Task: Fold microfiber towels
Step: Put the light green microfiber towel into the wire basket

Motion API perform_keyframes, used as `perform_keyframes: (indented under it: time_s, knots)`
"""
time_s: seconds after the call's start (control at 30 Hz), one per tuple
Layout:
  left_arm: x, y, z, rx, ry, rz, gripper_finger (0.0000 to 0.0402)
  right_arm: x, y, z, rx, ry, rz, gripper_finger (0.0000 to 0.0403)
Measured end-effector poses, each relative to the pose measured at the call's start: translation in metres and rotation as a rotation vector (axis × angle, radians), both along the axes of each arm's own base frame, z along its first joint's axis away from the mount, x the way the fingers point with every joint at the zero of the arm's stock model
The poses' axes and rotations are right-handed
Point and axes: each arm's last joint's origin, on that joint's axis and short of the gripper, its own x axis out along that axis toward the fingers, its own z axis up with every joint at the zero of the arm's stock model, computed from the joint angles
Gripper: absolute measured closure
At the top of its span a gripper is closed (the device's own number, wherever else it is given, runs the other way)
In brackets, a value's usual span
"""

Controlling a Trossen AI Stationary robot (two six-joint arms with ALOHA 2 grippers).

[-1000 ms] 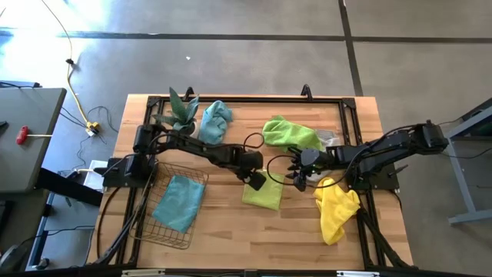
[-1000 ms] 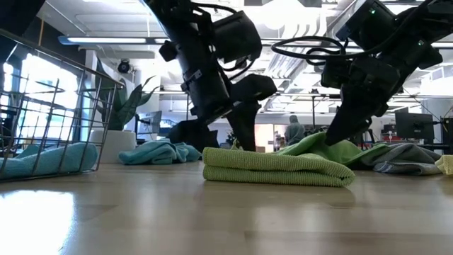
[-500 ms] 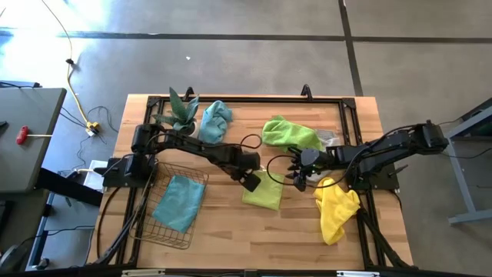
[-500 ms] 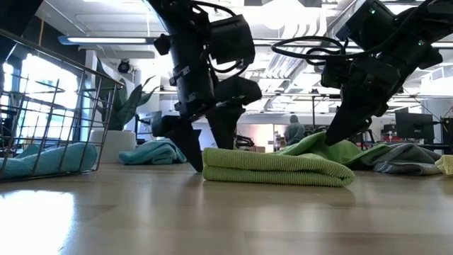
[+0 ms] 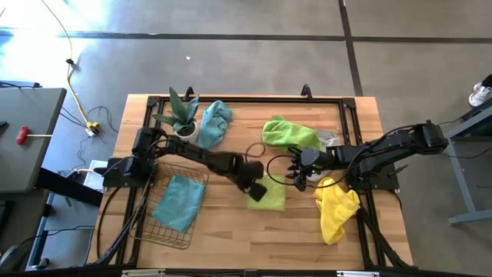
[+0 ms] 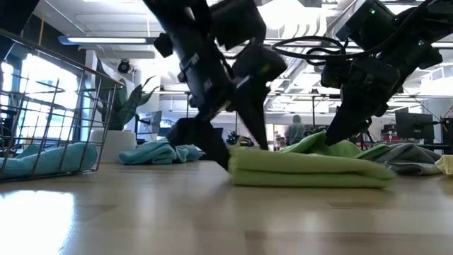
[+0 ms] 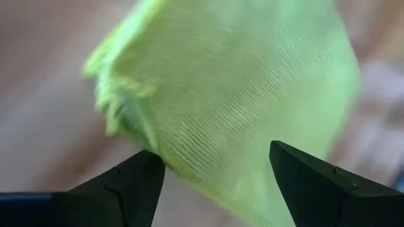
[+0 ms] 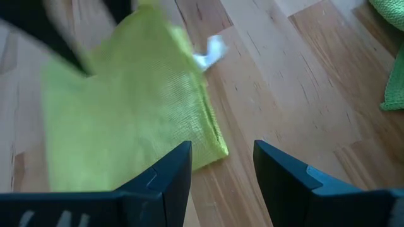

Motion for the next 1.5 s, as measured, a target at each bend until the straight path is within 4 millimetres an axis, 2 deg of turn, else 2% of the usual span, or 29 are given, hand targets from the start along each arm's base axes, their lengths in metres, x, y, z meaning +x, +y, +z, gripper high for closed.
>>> perform_keyframes:
  time_s: [0.17,0.3,0.5,0.73,0.83,0.97,1.13,1.3,1.5]
  knots:
    - [0.006,-0.004,-0.009,0.018,-0.025,-0.018,0.0137,0.0,0.0,0.0,0.0,0.0,0.0,0.0242]
    - [0.009,-0.003,-0.019,0.034,-0.026,-0.018,0.0168,0.0,0.0,0.0,0.0,-0.002,0.0,0.0242]
    - [0.01,0.0,-0.027,0.104,-0.005,-0.011,0.0249,0.0,0.0,0.0,0.0,-0.002,0.0,0.0242]
    - [0.01,0.002,-0.029,0.182,-0.013,-0.096,0.0375,0.0,0.0,0.0,0.0,-0.002,0.0,0.0242]
    - [0.01,0.003,-0.028,0.2,-0.024,-0.156,0.0392,0.0,0.0,0.0,0.0,-0.002,0.0,0.0242]
    - [0.007,0.008,-0.02,0.179,-0.035,-0.205,0.0395,0.0,0.0,0.0,0.0,-0.002,0.0,0.0242]
    - [-0.007,0.014,-0.003,0.165,0.036,-0.252,0.0398,0.0,0.0,0.0,0.0,-0.002,0.0,0.0242]
    - [-0.02,0.014,0.027,0.218,0.162,-0.35,0.04,0.0,0.0,0.0,0.0,-0.003,0.0,0.0242]
    - [-0.026,0.004,0.065,0.306,0.32,-0.486,0.0401,0.001,0.0,0.001,0.0,-0.011,-0.001,0.0242]
